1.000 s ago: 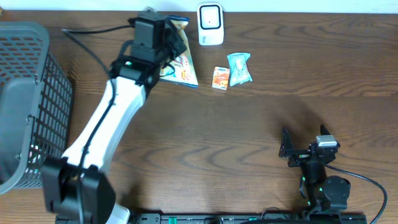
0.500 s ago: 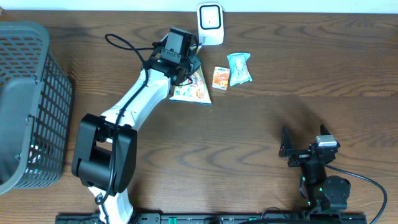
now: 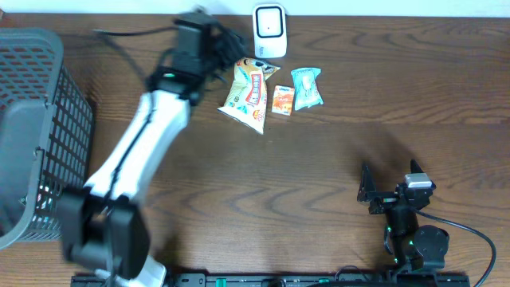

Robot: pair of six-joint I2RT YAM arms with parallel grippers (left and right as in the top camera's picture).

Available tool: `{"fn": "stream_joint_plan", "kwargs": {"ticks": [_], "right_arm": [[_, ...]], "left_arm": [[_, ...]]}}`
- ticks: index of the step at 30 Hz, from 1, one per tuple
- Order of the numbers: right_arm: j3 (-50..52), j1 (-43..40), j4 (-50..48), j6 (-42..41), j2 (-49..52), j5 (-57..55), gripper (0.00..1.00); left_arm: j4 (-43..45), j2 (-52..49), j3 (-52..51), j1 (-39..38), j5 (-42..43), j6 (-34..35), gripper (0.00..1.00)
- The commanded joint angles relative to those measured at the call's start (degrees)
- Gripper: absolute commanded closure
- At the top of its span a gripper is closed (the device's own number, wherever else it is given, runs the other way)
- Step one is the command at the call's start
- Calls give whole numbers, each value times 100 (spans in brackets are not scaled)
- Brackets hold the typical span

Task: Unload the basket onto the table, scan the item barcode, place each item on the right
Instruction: 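Carry the yellow bag to the scanner and release it left of the box, then reach the left gripper into the basket and grasp the dark ointment box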

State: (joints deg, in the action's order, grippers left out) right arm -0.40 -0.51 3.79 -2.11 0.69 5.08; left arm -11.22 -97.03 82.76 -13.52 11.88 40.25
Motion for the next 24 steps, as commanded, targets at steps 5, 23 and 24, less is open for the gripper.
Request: {"fn": "stream_joint_plan", "kwargs": {"ticks": [5, 23, 24], "right_arm": [[7, -15, 26, 68, -31, -24, 1], [7, -15, 26, 68, -31, -24, 1], [7, -15, 26, 68, -31, -24, 1]], "left_arm": [[-1213, 2256, 85, 2188, -1233, -1285, 38], [-4518, 1346, 83, 6758, -2457, -1899, 9], [-4590, 1241, 83, 6787, -2457, -1969, 8]]}}
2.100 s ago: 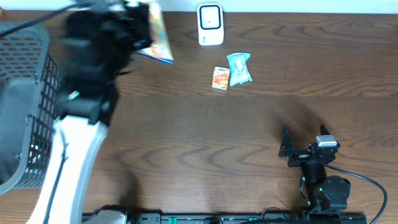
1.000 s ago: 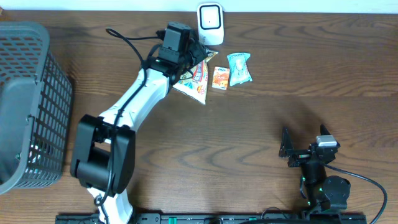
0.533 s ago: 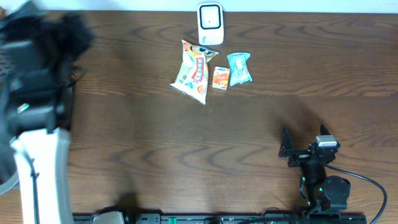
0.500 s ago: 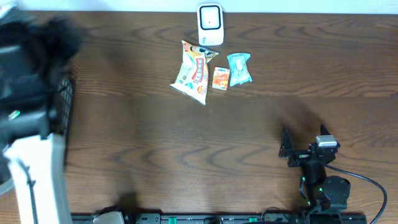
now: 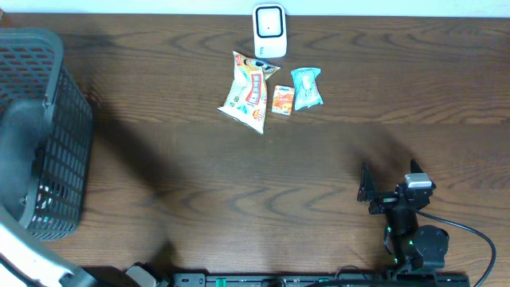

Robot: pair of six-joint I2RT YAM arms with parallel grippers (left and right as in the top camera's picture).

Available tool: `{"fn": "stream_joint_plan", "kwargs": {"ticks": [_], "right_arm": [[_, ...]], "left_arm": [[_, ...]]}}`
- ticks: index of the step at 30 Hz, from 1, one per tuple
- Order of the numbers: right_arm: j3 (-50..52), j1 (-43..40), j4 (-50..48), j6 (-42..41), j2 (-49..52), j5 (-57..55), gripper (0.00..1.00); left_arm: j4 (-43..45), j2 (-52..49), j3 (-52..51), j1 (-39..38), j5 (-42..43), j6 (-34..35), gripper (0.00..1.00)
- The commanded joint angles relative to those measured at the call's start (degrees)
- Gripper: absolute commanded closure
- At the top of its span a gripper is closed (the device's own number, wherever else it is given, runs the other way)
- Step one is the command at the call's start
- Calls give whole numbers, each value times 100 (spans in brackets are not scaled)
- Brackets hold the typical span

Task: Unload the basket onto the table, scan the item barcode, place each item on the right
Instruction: 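Reach the left gripper into the basket and grasp the dark ointment box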

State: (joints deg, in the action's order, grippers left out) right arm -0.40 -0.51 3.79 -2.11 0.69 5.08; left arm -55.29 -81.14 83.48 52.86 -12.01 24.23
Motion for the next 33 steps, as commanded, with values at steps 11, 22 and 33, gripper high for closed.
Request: {"fn": "stream_joint_plan", "kwargs": {"ticks": [11, 22, 33], "right_arm": [[7, -15, 26, 68, -31, -24, 1], [7, -15, 26, 68, -31, -24, 1], [7, -15, 26, 68, -31, -24, 1]], "left_arm": [[-898, -1902, -188, 155, 658, -1086, 7], [-605, -2334, -190, 155, 1292, -1729, 7], [-219, -2337, -358, 155, 1884, -2339, 7]]}}
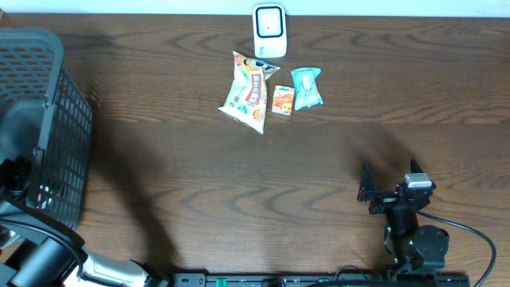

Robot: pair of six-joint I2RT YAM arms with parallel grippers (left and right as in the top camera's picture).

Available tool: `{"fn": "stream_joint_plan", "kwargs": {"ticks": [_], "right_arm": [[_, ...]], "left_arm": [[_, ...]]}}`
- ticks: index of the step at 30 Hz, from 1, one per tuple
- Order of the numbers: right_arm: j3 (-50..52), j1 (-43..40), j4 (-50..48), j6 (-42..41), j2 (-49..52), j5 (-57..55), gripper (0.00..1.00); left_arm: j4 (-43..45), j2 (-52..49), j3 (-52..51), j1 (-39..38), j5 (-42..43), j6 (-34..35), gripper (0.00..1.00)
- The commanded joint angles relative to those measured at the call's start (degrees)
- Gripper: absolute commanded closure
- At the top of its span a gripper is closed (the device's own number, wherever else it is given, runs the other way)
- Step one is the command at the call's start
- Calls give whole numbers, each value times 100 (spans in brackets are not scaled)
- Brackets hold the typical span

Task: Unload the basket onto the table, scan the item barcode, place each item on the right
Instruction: 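Reach the left gripper into the basket and grasp the dark ointment box, then carry the ointment box forward and drop it in front of the items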

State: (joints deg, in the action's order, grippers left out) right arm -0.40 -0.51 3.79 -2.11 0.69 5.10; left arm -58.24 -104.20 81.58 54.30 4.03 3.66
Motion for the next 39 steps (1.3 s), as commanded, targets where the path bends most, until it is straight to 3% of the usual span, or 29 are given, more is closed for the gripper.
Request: {"fn": "stream_joint_plan", "kwargs": {"ticks": [1, 10, 13, 16, 23, 26, 32, 39], "right_arm": [[7, -15, 26, 68, -31, -26, 1], [7, -15, 26, 68, -31, -26, 1], [7, -15, 26, 68, -31, -26, 1], [7, -15, 26, 68, -31, -26, 1], [7, -15, 26, 68, -31, -26, 1], [7, -15, 26, 68, -31, -26, 1], [7, -15, 26, 68, -31, -26, 1], [7, -15, 26, 68, -31, -26, 1]], "left_arm": [[118, -39, -186, 13, 240, -280, 7], [470, -372, -358, 15, 85, -278, 7], [573, -415, -358, 15, 85, -278, 16], [612, -415, -358, 15, 85, -273, 35], [428, -398, -173, 15, 87, -251, 36], [197, -319, 50, 15, 90, -232, 45], [197, 136, 186, 15, 90, -229, 45], [249, 1117, 1010, 15, 94, 481, 44]]}}
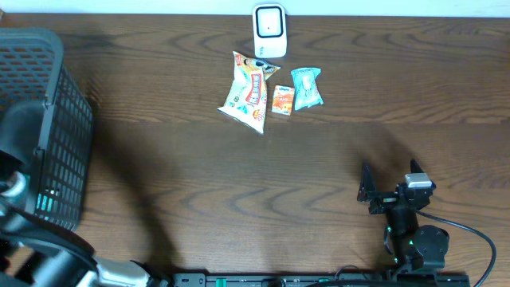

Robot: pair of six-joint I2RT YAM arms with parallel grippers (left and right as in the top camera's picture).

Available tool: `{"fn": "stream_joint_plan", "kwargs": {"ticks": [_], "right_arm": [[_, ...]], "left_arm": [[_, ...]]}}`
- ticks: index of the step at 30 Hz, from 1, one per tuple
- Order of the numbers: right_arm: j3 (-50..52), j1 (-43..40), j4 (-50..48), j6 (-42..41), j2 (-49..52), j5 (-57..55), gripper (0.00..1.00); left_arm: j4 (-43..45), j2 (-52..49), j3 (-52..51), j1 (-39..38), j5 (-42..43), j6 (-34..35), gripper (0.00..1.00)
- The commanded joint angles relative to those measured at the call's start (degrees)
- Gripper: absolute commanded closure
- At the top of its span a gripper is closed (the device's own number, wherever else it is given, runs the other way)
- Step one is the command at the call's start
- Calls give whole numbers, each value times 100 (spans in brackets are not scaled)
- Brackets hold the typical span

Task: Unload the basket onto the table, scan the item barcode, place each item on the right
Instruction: 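Carry the ointment box forward and drop it in front of the items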

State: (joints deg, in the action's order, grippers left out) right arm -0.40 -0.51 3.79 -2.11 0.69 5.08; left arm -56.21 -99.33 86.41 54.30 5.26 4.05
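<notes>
A white barcode scanner (269,31) stands at the table's far edge. In front of it lie a large snack bag (247,92), a small orange packet (282,100) and a teal packet (306,88). My left arm (44,255) reaches in from the bottom left corner beside the basket, and its gripper is off the frame. My right gripper (366,190) rests low on the right, far from the snacks, with nothing seen in it. Its fingers are too small and dark to read.
A black wire basket (56,119) fills the left edge of the table. The right arm's base and cable (470,235) sit at the near right edge. Dark wood tabletop (263,183) lies between the snacks and the arms.
Only the left arm shifted slightly at the bottom left corner by the basket. The snacks, the scanner and the right arm are where they were.
The left arm was stretched across the table with its gripper beside the scanner and the large snack bag. It then showed only at the left edge by the basket, and it stays there now. The three packets never moved. The right arm stayed parked.
</notes>
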Motion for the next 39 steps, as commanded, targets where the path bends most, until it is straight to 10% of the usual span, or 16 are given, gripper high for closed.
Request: {"fn": "stream_joint_plan", "kwargs": {"ticks": [1, 13, 39], "right_arm": [[7, -15, 26, 68, -31, -24, 1], [7, -15, 26, 68, -31, -24, 1], [7, -15, 26, 68, -31, -24, 1]], "left_arm": [[179, 951, 710, 15, 59, 636, 43], [1867, 2140, 874, -717, 3532, 3263, 43], [2009, -756, 848, -7554, 1495, 2629, 43]]}}
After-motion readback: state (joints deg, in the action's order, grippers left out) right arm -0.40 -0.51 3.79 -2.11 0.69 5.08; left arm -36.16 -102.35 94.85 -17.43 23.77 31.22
